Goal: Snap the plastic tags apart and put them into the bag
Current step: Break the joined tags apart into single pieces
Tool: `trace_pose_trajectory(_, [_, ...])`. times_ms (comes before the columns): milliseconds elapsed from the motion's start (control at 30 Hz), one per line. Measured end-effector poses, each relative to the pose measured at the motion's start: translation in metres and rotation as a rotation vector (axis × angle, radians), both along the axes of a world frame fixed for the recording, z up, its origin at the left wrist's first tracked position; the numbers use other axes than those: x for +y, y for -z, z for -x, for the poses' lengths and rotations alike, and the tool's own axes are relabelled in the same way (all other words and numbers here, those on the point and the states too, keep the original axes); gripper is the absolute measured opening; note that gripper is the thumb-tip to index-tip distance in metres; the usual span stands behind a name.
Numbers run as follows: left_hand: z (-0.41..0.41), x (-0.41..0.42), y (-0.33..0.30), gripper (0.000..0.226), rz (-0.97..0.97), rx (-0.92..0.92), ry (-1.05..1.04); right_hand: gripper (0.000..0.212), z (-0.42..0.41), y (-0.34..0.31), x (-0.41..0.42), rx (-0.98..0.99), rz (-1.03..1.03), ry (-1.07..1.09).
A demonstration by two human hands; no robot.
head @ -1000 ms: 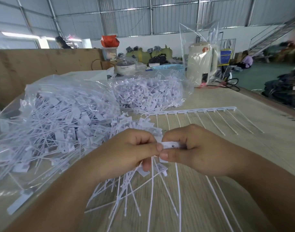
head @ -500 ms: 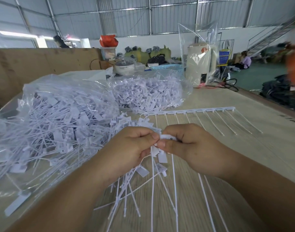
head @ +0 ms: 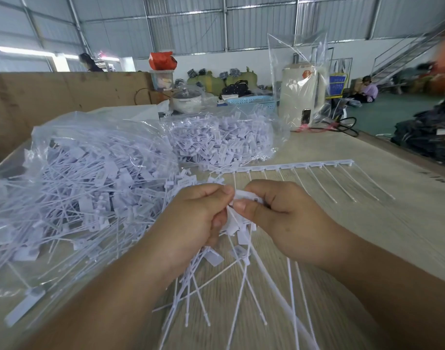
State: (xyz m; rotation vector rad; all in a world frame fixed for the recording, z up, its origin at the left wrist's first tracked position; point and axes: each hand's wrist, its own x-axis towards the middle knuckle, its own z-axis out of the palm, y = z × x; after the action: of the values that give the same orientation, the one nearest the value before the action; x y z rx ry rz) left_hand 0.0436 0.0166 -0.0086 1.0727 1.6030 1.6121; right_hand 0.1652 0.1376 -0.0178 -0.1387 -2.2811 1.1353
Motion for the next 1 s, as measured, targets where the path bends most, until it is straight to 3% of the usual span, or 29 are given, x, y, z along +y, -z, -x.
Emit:
trace_pose_trajectory(200, [0.005,-0.005,-0.003,0.022,0.042,0.138,0.035,0.038,-0.003,-0.004,0.002,-0.054,-0.008,-0.028])
trace_pose_trajectory(433, [0.014,-0.008,-0.004,0.024,0.05,0.156,0.098,0.038,-0.005,-0.004,0.003,-0.082,-0.04,-0.045])
trace_pose_trajectory(667, [0.01,-0.005,-0.002,0.027,-0.026,0.21,-0.017,0.038,-0.004,-0.006,0.002,-0.056,-0.051,-0.007])
trace_pose_trajectory(733, [0.009,-0.004,-0.002,0.024,-0.032,0.122,0.01,0.037,-0.005,-0.008,0.002,-0.058,-0.034,-0.032])
trace_pose_trajectory(833, [0.007,-0.003,-0.003,0.014,-0.021,-0.193,0.124,0.042,-0.006,-0.01,0.001,-0.06,0.001,-0.089])
trace_pose_trajectory(900, [0.005,-0.003,-0.003,0.01,-0.004,-0.308,0.15,0.041,-0.006,-0.009,0.002,-0.069,-0.011,-0.075])
trace_pose_trajectory(933, [0.003,-0.002,-0.003,0.009,0.012,-0.289,0.126,0.039,-0.007,-0.007,0.003,-0.081,-0.033,-0.054])
trace_pose_trajectory(1000, [0.002,-0.003,-0.001,0.012,0.074,0.082,-0.008,0.038,-0.006,-0.004,0.005,-0.117,-0.11,0.003])
